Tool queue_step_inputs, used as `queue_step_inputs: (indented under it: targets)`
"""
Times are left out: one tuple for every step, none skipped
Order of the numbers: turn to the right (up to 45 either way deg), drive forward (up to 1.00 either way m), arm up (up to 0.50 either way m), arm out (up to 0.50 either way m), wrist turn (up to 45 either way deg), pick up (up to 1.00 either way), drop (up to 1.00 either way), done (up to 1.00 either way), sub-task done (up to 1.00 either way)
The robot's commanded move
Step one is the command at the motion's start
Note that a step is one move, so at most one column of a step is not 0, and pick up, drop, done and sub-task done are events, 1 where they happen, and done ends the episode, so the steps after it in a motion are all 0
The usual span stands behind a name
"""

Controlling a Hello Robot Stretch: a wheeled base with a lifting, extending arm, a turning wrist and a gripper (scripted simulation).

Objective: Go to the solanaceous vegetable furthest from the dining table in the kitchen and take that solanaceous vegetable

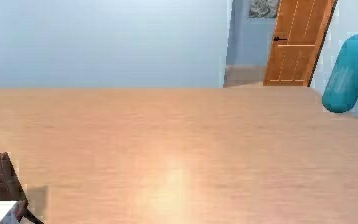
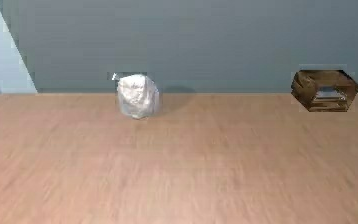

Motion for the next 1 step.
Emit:
queue_step_inputs:
  targets:
    - [45.0,0.0,0.0,0.0,0.0,0.0,0.0,0.0,0.0]
